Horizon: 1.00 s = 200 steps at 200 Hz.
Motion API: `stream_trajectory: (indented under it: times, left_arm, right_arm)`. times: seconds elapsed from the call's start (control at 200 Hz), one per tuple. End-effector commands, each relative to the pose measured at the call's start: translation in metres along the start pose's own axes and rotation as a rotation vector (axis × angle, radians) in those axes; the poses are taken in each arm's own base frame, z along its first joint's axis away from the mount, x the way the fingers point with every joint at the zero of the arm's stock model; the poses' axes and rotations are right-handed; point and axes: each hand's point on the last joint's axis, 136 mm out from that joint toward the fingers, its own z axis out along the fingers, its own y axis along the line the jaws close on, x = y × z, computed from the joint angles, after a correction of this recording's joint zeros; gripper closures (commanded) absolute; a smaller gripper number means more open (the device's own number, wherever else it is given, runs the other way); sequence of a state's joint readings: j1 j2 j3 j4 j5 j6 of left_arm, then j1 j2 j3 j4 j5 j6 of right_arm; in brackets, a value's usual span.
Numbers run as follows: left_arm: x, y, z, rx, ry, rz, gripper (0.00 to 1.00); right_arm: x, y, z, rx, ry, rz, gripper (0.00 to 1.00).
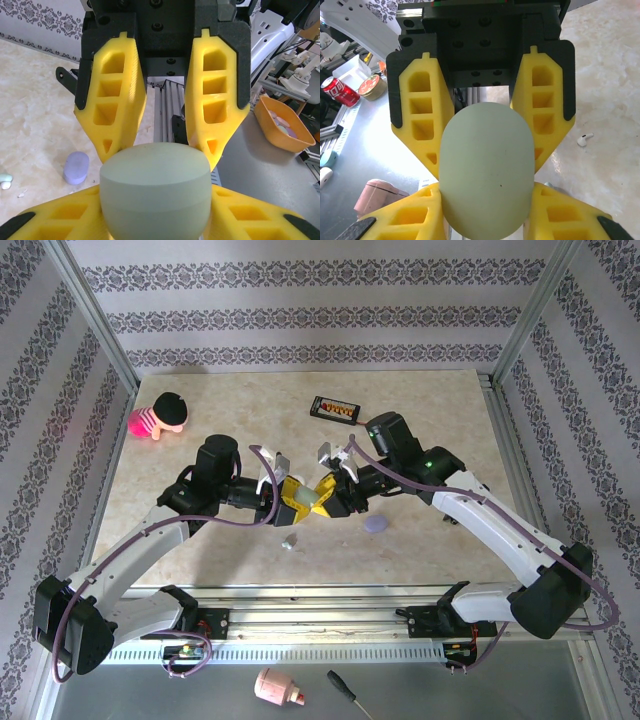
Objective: Insert wireless bluetooth earbuds into charging case
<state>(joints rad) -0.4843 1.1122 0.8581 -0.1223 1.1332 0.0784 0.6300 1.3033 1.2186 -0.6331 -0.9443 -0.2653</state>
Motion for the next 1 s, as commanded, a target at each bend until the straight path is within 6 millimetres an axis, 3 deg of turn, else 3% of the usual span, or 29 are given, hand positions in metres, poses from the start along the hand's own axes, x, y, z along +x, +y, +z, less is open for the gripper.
stream_trajectory:
  times: [0.0,0.255,0.52,0.715,0.894,0.994]
  left_arm:
    - [-0.0056,-0.0077,0.0030,0.041,-0.013,0.041,0.49]
    - [-0.0065,-0.0061,0.0045,0.042,-0.010,0.026,0.47]
    - [-0.0061,-0.0063,0.0050,0.051,-0.011,0.021,0.55]
    - [-0.0076,-0.0067,0.0045,0.047,-0.015,0.022,0.47]
    - [-0.0079,-0.0076,0.0047,0.056,-0.016,0.020,0.58]
    - [-0.0064,-0.0084,0.0047,0.060,-0.015,0.024,0.71]
  right_arm:
    - [-0.0125,0.0011,-0.0034,-0.014,-0.025,-0.046,0.71]
    - [-0.0115,0.0004,-0.0016,-0.015,-0.017,-0.043,0.72]
    - [-0.0083,-0.0012,0.0000,-0.013,-0.004,-0.039,0.73]
    - [-0.0051,-0.0036,0.0013,-0.006,0.012,-0.034,0.73]
    - [-0.0041,-0.0028,0.0024,-0.008,0.020,-0.037,0.73]
    - [-0.0053,-0.0012,0.0023,-0.009,0.017,-0.042,0.72]
